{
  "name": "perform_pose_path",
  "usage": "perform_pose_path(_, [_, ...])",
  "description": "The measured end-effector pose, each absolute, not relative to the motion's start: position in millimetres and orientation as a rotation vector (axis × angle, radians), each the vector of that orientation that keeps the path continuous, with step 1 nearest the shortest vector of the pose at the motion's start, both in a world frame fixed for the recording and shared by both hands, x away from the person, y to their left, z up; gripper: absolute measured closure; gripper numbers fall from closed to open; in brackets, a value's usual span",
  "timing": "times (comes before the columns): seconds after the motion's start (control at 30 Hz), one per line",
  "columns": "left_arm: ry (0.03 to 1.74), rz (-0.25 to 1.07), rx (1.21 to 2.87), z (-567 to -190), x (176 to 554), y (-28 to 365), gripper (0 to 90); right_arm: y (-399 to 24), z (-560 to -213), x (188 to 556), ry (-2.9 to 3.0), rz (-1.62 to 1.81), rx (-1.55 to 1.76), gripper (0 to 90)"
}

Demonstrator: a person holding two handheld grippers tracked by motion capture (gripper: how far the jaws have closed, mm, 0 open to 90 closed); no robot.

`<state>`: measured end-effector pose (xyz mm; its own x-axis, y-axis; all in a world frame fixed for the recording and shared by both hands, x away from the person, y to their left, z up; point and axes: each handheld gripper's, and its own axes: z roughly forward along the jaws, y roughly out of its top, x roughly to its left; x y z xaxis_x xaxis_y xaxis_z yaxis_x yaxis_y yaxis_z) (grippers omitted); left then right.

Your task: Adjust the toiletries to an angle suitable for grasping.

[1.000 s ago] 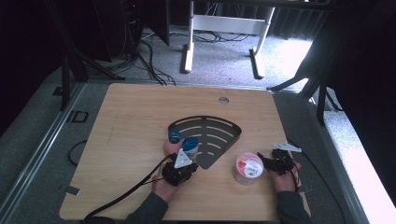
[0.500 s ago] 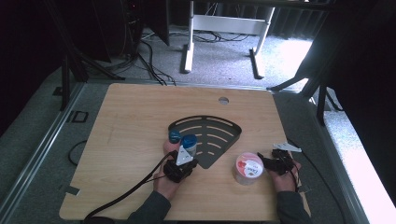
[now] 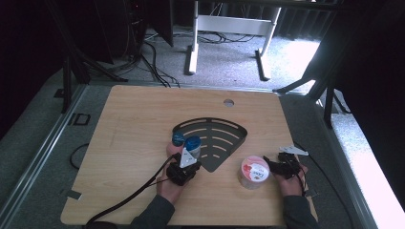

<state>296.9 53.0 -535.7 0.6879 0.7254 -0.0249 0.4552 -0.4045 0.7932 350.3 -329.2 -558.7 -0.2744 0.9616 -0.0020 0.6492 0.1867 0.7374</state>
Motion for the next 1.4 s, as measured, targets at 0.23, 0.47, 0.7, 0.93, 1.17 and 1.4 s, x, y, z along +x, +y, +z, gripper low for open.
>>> perform_pose_path(0.23, [0.941,0.426,2.062,-535.4,300.4,60.1,89.2,-329.1,-558.7,350.3,1.997,0.877,1.507,27.6])
perform_pose_path(0.47, [0.978,0.429,2.051,-536.2,304.8,67.6,89.2,-329.1,-558.7,350.3,1.996,0.877,1.506,27.6])
perform_pose_path(0.7, [1.0,0.428,2.049,-536.5,307.6,73.9,88.8,-329.0,-558.7,349.9,1.995,0.877,1.508,28.0])
perform_pose_path(0.93, [0.995,0.418,2.064,-539.2,306.6,77.1,85.1,-328.2,-556.7,341.7,2.027,0.907,1.47,49.6])
perform_pose_path(1.17, [0.938,0.425,2.114,-541.0,300.7,79.4,83.1,-328.0,-547.9,326.7,2.095,0.997,1.438,79.6])
perform_pose_path(1.4, [0.914,0.396,2.138,-546.2,299.2,81.9,82.2,-325.6,-542.1,312.3,2.144,1.073,1.409,82.8])
